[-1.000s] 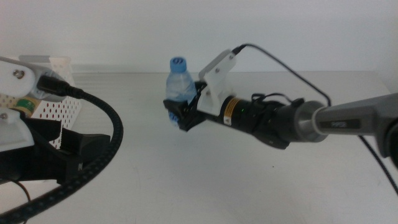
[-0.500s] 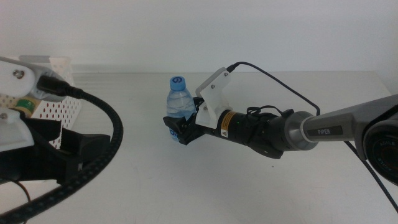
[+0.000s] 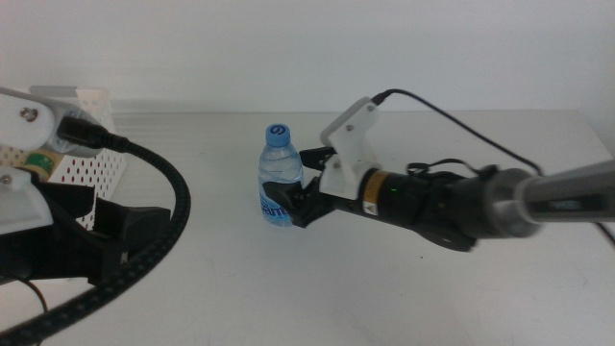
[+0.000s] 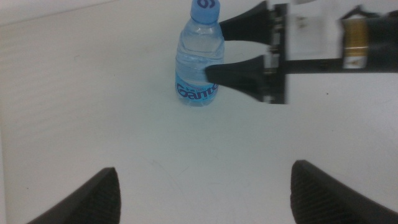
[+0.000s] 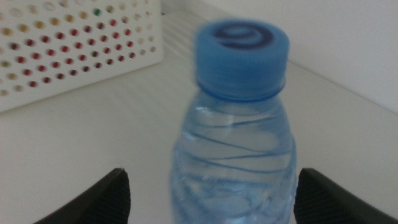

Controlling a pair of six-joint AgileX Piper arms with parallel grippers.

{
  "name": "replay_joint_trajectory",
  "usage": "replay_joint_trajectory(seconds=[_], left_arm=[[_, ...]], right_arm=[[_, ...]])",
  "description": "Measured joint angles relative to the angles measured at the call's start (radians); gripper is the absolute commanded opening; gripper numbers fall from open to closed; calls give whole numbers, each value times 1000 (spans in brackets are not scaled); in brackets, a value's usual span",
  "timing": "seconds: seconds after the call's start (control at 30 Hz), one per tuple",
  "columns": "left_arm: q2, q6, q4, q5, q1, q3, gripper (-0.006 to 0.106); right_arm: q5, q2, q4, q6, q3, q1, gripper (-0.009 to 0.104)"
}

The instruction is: Use arms to grab the bottles and put them into the dustbin to the left of the table.

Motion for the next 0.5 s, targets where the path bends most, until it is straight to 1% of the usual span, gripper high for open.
replay_joint_trajectory(seconds=[0.17,0.27,0.4,0.5], left_arm=[[0,0,0,0,0,0,90],[0,0,0,0,0,0,90],[0,0,0,0,0,0,90],[0,0,0,0,0,0,90]], right_arm=[[1,-185,-2,7,156,0,77],[25,-314,-2,38,234,0,77],[120,-481,-11,120,311,0,77],[208,-593,-50,186,358,0,77]])
